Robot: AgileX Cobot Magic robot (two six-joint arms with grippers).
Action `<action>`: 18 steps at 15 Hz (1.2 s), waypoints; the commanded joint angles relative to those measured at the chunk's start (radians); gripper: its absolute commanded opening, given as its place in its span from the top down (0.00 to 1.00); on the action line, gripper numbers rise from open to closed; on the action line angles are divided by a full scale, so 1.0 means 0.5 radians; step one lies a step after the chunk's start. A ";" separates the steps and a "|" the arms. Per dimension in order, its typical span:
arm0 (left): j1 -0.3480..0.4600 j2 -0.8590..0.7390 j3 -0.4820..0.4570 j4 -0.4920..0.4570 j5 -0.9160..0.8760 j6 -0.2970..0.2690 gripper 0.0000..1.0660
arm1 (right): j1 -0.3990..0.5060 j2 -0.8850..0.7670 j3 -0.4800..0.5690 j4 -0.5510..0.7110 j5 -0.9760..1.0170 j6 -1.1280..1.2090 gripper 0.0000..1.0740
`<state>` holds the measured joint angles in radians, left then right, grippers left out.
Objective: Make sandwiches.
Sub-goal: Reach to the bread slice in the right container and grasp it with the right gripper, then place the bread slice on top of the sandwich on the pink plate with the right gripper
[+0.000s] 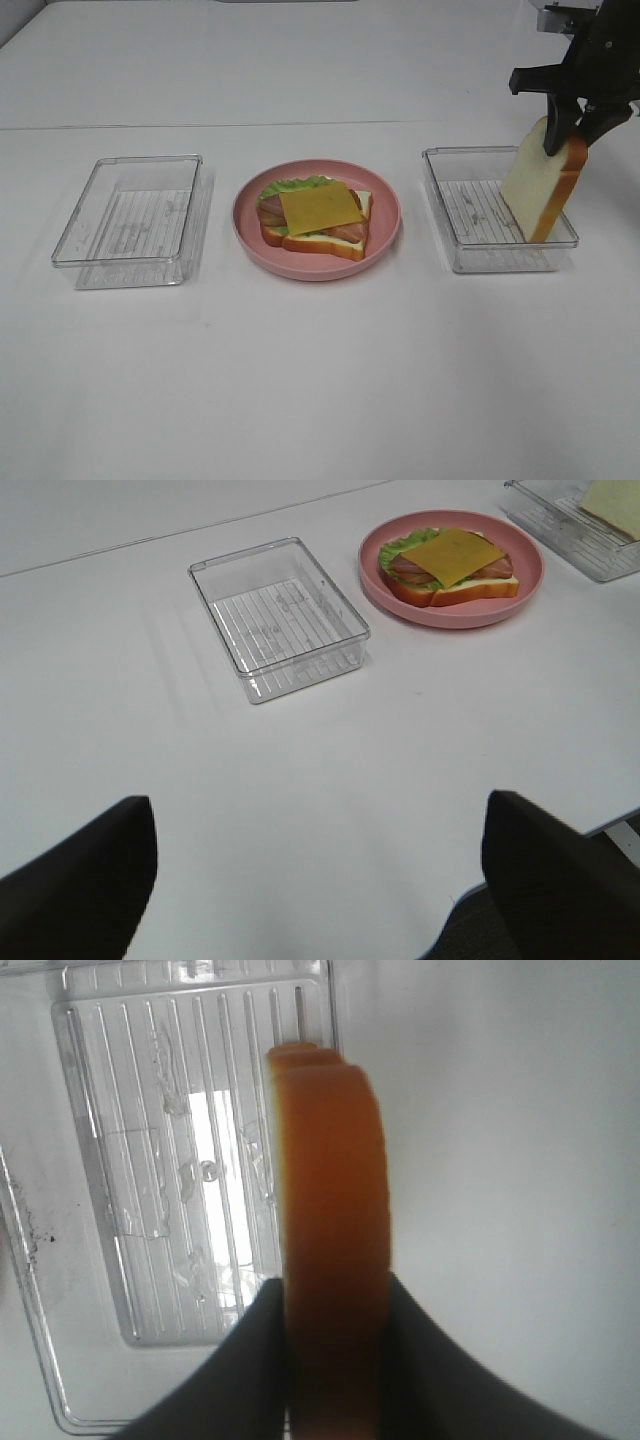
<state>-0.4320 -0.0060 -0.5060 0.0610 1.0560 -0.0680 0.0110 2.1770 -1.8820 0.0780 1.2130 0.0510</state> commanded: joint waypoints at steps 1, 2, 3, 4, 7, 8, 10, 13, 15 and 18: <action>-0.004 -0.042 0.010 -0.010 -0.018 -0.008 0.21 | -0.006 0.002 0.008 0.014 0.070 -0.018 1.00; -0.004 -0.042 0.010 -0.010 -0.018 -0.008 0.21 | -0.006 -0.012 0.006 0.020 0.076 -0.018 1.00; -0.004 -0.042 0.010 -0.010 -0.018 -0.008 0.21 | -0.002 -0.050 0.006 0.036 0.076 -0.018 1.00; -0.004 -0.042 0.010 -0.010 -0.018 -0.008 0.21 | -0.002 -0.098 0.004 0.084 0.072 -0.018 1.00; -0.004 -0.042 0.010 -0.010 -0.018 -0.008 0.21 | 0.006 -0.302 0.004 0.428 0.070 -0.122 1.00; -0.004 -0.042 0.010 -0.010 -0.018 -0.008 0.21 | 0.008 -0.354 0.004 0.572 0.070 -0.164 1.00; -0.004 -0.042 0.010 -0.010 -0.018 -0.008 0.21 | 0.026 -0.408 0.004 0.834 0.076 -0.216 1.00; -0.004 -0.042 0.010 -0.010 -0.018 -0.008 0.21 | 0.114 -0.414 0.008 1.072 0.032 -0.248 1.00; -0.004 -0.042 0.010 -0.010 -0.018 -0.008 0.21 | 0.258 -0.408 0.008 1.186 -0.098 -0.280 1.00; -0.004 -0.042 0.010 -0.010 -0.018 -0.008 0.21 | 0.460 -0.330 0.008 1.306 -0.242 -0.272 1.00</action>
<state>-0.4320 -0.0060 -0.5060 0.0610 1.0560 -0.0680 0.2370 2.0040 -1.8810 0.7180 1.1070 -0.0740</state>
